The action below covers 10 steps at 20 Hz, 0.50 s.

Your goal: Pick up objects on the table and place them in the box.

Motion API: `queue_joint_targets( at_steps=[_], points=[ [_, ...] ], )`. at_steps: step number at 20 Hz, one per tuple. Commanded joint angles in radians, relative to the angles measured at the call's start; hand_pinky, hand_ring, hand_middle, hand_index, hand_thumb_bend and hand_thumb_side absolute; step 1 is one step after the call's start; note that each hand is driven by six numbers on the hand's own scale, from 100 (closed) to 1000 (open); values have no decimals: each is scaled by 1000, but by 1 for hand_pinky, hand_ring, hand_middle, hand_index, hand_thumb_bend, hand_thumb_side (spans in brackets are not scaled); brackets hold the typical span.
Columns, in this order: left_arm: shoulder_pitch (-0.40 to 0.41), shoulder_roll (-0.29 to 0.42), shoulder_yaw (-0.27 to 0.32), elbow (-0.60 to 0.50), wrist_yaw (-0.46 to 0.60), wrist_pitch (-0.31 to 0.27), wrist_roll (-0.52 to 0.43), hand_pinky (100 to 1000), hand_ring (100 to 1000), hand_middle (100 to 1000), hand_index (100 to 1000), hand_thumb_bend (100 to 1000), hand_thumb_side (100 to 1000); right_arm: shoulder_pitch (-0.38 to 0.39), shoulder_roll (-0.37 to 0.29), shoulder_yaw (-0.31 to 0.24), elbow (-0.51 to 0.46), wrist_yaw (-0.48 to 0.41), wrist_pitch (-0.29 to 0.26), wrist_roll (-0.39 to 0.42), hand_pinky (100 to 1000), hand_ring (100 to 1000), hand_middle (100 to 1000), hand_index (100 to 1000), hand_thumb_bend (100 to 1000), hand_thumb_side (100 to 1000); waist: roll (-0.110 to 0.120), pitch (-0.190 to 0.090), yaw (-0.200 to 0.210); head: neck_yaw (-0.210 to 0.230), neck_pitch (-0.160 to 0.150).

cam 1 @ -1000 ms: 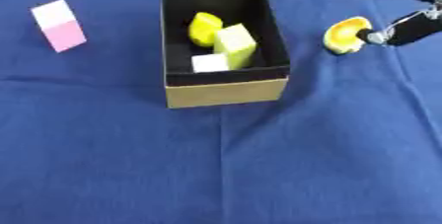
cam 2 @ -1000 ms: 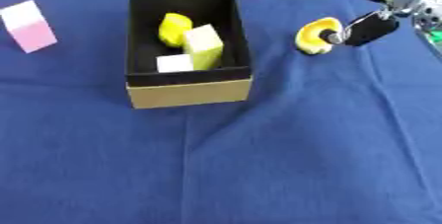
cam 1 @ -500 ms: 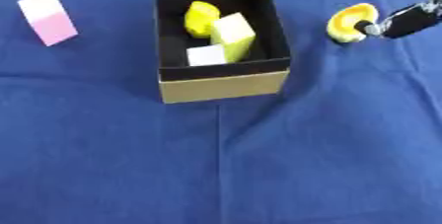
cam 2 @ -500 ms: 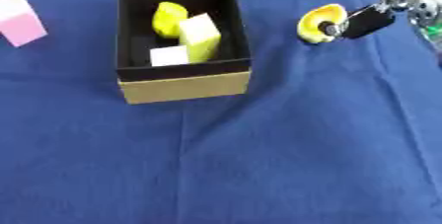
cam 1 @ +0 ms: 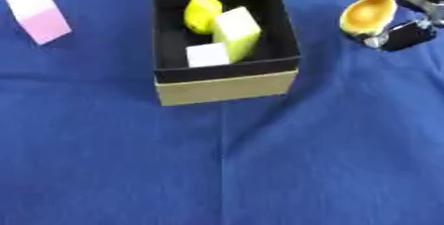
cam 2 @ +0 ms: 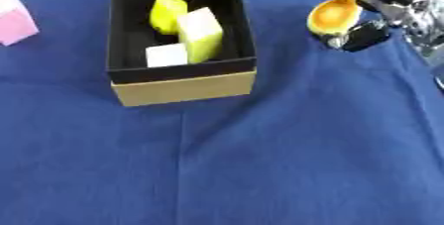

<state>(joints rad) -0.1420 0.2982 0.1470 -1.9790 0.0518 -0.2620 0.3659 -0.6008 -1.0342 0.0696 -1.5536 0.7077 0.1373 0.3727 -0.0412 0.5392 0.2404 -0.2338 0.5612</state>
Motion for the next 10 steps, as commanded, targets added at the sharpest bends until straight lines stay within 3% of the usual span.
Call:
queue_joint_targets(
  at_steps=[1, 7, 10],
  points=[
    [0, 9, 8, -21, -11, -5, 5, 779, 543, 502, 801, 158, 630, -1, -39, -24, 5, 36, 2, -5, 895, 916, 839, 887, 435, 368, 5, -15, 1, -7, -22],
    [3, 2, 7, -21, -14, -4, 6, 779, 542, 502, 801, 154, 636, -3, -36, -35, 16, 43, 4, -10, 885, 906, 798, 863, 436, 380, 9, 1, 1, -12, -32],
    [3, 2, 7, -21, -15, -4, 6, 780, 542, 502, 802, 153, 637, -7, -33, -31, 7, 5, 0, -17, 873, 892, 756, 831, 442, 339, 12, 2, 0, -14, -30]
  ],
)
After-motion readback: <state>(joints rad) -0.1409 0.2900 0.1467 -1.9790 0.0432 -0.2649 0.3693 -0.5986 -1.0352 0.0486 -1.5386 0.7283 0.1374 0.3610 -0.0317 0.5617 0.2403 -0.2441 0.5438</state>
